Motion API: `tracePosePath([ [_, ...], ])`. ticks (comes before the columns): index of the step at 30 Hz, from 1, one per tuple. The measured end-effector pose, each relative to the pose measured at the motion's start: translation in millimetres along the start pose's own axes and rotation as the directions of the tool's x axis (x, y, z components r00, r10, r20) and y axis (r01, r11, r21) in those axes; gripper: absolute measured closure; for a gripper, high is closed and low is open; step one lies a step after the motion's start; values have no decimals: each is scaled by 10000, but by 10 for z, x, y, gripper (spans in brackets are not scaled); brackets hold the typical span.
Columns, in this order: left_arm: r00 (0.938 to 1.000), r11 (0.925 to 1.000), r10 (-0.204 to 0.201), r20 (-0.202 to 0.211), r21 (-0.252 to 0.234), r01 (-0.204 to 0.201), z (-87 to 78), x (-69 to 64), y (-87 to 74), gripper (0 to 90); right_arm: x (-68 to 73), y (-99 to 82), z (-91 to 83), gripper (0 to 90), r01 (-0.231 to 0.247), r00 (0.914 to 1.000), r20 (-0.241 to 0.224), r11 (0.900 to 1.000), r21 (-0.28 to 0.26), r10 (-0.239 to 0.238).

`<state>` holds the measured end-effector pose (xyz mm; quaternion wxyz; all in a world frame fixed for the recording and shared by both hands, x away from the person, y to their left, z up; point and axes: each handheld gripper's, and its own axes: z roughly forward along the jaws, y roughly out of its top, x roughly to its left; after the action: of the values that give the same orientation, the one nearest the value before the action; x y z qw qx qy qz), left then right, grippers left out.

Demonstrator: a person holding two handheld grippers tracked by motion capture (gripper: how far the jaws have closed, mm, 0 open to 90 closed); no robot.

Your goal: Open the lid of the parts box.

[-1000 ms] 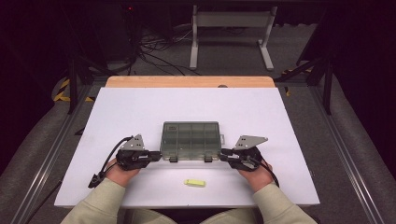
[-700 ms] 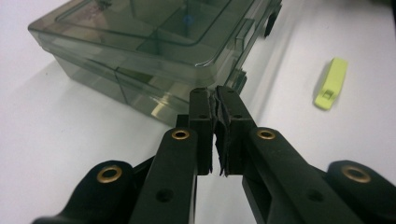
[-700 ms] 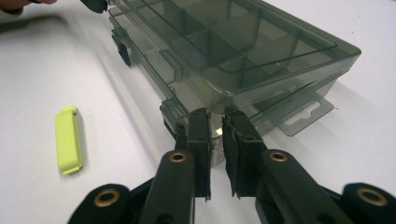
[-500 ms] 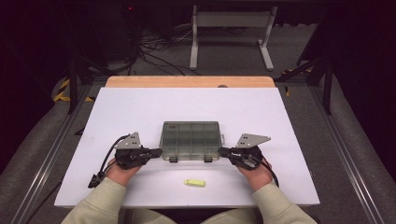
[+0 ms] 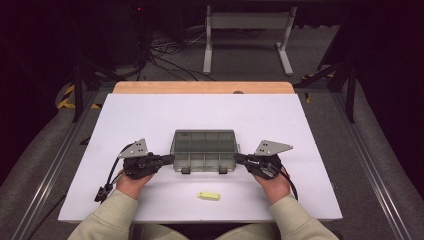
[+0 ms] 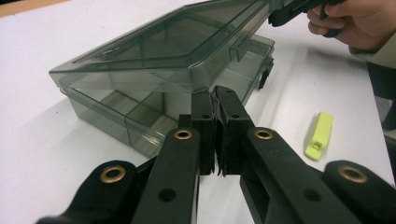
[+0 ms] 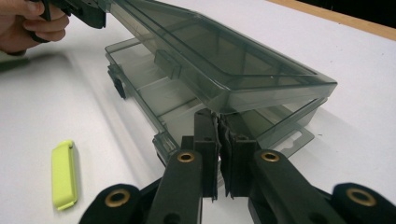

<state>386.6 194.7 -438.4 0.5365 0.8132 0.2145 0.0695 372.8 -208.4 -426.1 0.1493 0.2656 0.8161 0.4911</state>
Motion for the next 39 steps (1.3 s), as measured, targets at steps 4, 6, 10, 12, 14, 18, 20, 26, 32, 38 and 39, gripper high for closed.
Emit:
tracePosePath([
  [4, 9995, 9997, -57, -322, -242, 49, 10, 9, -1, 861, -15, 16, 8, 864, -97, 9999, 67, 9998, -144, 98],
  [6, 9991, 9991, -154, -388, -409, 138, 22, 14, -2, 861, -20, 25, 18, 864, -118, 9998, 128, 9997, -202, 120],
  [10, 9989, 9984, -205, -417, -540, 182, 28, 12, 2, 863, -24, 42, 16, 869, -134, 9996, 236, 9994, -309, 141],
  [12, 9987, 9979, -226, -456, -615, 198, 29, 15, 5, 863, -33, 49, 15, 869, -171, 9994, 288, 9991, -376, 182],
  [14, 9988, 9979, -243, -419, -614, 217, 20, 17, 8, 863, -44, 54, 19, 869, -211, 9993, 283, 9989, -430, 224],
  [18, 9984, 9977, -282, -486, -628, 251, 19, 13, 9, 864, -50, 57, 28, 869, -268, 9992, 274, 9986, -447, 280],
  [20, 9985, 9976, -308, -457, -632, 279, 24, 12, 8, 864, -47, 57, 30, 869, -262, 9992, 277, 9987, -435, 274],
  [26, 9987, 9970, -276, -440, -731, 244, 19, 11, 11, 864, -49, 54, 25, 868, -290, 9992, 272, 9988, -391, 301],
  [32, 9990, 9966, -281, -358, -791, 252, 21, 16, 13, 864, -45, 46, 4, 782, -510, 9986, 160, 9986, -120, 512],
  [38, 9990, 9967, -283, -354, -771, 255, 21, 17, 13, 864, -29, 103, 29, 330, -698, 9939, 886, 9968, 380, 662],
  [39, 9990, 9965, -279, -339, -796, 251, 24, 16, 12, 863, -31, 126, 21, 312, -619, 9932, 1004, 9976, 308, 586],
])
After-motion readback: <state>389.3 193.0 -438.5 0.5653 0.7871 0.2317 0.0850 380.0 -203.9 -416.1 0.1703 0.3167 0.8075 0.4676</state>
